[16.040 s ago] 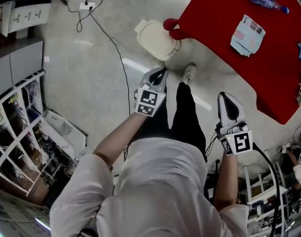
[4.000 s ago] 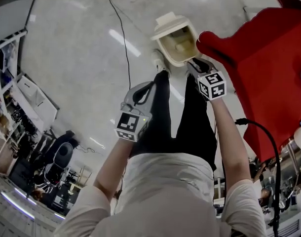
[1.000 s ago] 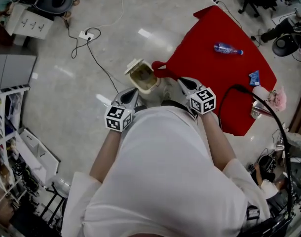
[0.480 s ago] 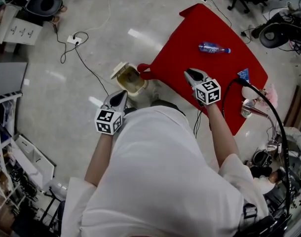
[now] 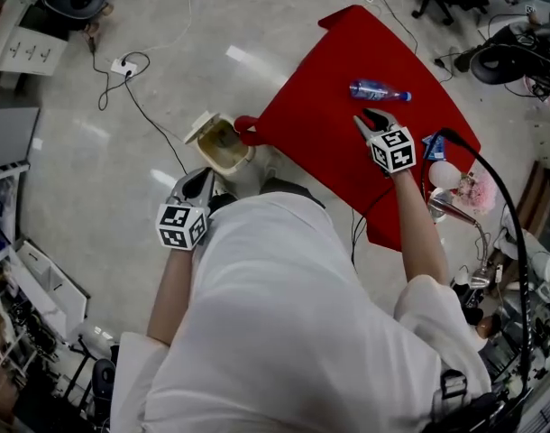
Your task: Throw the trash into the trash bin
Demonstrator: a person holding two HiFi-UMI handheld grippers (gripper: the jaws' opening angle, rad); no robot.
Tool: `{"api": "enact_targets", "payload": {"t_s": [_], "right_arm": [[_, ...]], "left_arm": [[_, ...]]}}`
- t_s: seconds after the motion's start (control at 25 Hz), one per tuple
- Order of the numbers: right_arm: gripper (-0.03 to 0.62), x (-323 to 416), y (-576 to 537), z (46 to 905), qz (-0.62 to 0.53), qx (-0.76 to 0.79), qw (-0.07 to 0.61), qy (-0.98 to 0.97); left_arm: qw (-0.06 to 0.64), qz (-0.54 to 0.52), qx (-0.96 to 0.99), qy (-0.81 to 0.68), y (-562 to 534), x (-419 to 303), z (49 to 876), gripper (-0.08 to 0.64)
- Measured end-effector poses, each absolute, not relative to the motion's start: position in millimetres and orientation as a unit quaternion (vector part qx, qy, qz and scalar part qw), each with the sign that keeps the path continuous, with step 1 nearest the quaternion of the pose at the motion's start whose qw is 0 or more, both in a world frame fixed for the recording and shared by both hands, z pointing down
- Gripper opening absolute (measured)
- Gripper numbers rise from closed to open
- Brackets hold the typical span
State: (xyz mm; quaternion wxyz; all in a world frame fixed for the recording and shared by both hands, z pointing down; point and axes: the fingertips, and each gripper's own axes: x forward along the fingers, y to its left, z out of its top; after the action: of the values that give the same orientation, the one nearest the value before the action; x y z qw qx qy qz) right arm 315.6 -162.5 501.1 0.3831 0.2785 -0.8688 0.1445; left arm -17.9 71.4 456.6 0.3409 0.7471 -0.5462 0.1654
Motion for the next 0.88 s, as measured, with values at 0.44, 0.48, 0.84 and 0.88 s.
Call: {"api": "enact_targets", "payload": {"t_s": [0.44,0.48,0.84,0.88], "right_arm": [[0.211,380,-233,535,0.079,0.231,0.491,-0.836],[0.223,382,-238,540,0.074,0.222,0.501,-0.833],[0.347,399,-267,587,0.015,0.109,0.609,-0.785],[0.347,401,-269,593,0.013,0.1,0.616,-0.781]], "left_arm": [[0.361,0.173,0.725,-0.56,59,1,466,0.005],[0.363,0.174,0.723,-0.561,58,3,467,0.005],[0.381,0.182,0.701,-0.574,53,8,471,0.005],[0.383,0.183,0.699,-0.575,54,9,472,0.005]]}}
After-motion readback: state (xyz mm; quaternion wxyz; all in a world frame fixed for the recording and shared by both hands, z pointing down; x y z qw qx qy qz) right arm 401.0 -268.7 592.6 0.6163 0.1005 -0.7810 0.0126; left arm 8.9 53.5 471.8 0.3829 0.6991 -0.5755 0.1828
